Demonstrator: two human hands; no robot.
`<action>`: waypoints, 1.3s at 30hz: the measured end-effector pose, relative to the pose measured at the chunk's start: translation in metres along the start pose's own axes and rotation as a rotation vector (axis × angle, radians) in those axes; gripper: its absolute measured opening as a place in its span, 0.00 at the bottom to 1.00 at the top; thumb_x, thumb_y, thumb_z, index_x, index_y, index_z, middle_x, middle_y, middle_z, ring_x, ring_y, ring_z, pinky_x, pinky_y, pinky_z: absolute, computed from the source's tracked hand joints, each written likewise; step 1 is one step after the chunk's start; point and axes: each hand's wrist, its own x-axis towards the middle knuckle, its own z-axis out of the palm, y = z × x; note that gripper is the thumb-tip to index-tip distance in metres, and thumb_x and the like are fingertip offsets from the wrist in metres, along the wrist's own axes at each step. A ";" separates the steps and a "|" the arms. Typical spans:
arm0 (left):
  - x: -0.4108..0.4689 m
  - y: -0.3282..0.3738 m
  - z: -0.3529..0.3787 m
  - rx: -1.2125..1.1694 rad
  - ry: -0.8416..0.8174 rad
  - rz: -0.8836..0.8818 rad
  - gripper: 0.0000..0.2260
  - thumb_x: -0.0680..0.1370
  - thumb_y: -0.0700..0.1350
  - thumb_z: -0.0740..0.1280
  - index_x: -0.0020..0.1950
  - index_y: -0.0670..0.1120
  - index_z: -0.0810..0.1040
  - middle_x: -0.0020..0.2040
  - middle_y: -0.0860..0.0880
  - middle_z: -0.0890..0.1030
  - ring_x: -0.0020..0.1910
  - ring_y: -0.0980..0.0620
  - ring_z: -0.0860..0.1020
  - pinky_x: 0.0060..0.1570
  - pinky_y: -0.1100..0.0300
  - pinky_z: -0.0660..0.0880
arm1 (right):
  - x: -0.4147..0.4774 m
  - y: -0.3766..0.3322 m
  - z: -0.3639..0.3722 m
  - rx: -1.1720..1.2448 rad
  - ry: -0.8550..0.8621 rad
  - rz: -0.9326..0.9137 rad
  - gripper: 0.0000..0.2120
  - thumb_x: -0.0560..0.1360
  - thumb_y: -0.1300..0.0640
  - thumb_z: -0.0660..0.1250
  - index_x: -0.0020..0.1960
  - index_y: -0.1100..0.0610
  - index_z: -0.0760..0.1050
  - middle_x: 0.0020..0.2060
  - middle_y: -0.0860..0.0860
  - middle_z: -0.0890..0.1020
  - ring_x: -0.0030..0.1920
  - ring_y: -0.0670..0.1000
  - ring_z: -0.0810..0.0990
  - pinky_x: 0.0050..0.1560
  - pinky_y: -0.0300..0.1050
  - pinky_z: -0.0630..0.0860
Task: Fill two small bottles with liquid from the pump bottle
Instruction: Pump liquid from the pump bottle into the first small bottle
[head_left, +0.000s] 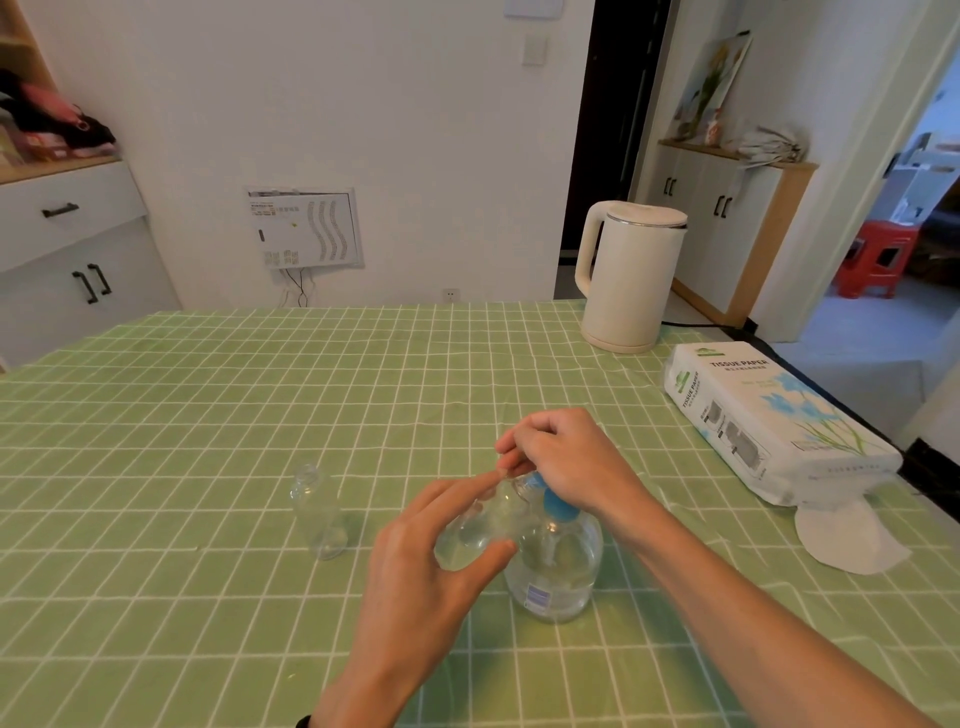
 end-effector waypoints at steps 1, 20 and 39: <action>0.001 0.001 -0.001 -0.002 0.000 0.006 0.28 0.71 0.45 0.81 0.67 0.65 0.79 0.57 0.64 0.83 0.57 0.61 0.82 0.53 0.76 0.71 | 0.000 -0.002 -0.001 -0.001 -0.003 -0.010 0.16 0.84 0.59 0.64 0.43 0.52 0.86 0.37 0.47 0.90 0.46 0.48 0.90 0.61 0.53 0.85; -0.001 -0.001 0.002 -0.012 -0.017 -0.025 0.26 0.72 0.46 0.80 0.66 0.63 0.80 0.58 0.64 0.84 0.58 0.59 0.82 0.53 0.73 0.72 | 0.001 0.005 0.001 -0.004 0.022 0.025 0.15 0.84 0.59 0.65 0.44 0.55 0.87 0.38 0.50 0.90 0.46 0.50 0.90 0.62 0.56 0.85; 0.000 0.001 0.000 0.002 -0.015 -0.011 0.26 0.71 0.46 0.80 0.66 0.64 0.80 0.57 0.65 0.83 0.57 0.61 0.82 0.54 0.75 0.72 | 0.003 0.007 0.000 0.029 0.012 0.033 0.13 0.84 0.59 0.66 0.44 0.56 0.88 0.39 0.51 0.90 0.46 0.51 0.90 0.62 0.57 0.85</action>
